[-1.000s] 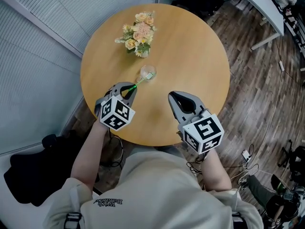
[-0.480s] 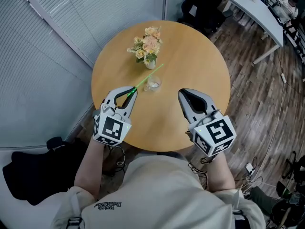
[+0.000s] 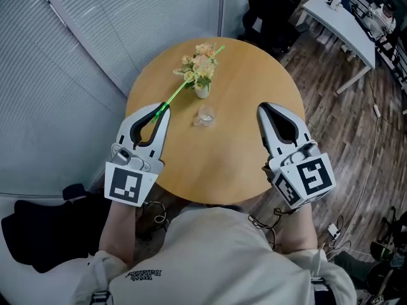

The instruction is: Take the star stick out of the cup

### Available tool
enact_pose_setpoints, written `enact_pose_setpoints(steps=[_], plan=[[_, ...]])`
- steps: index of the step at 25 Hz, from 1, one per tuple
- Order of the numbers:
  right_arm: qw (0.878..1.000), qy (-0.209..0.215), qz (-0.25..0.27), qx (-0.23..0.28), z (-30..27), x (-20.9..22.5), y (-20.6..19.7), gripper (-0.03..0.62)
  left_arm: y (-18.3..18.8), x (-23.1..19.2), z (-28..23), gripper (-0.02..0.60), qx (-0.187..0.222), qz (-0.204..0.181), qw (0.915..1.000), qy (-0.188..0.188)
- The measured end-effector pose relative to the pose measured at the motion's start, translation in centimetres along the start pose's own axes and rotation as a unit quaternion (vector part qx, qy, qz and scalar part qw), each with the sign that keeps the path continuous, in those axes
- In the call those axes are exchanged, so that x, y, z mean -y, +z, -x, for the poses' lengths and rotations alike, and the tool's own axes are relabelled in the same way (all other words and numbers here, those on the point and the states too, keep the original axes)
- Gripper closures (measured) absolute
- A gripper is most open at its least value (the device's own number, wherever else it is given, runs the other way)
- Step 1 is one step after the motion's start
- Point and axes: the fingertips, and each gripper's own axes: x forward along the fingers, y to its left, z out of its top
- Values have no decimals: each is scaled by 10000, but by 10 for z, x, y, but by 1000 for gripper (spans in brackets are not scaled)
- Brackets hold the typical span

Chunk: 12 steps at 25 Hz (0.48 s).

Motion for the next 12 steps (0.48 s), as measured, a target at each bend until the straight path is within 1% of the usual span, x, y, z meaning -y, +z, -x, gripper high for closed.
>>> enact_pose_setpoints(steps=[3,6,10,12], plan=[[9993,-45,306,202,12,-4,24,560,19,-2,8,549,274,6,9995,132],[9982,-47,460,376,22,-10,45,560,33,0,16,549,395,44,9990,210],[9971,-39,474,597,32,-18,57,560,49,2,28,549,587,270,9977,192],[9957,-94,583,720,36,-20,59,560,52,4,32,549,627,370,9972,197]])
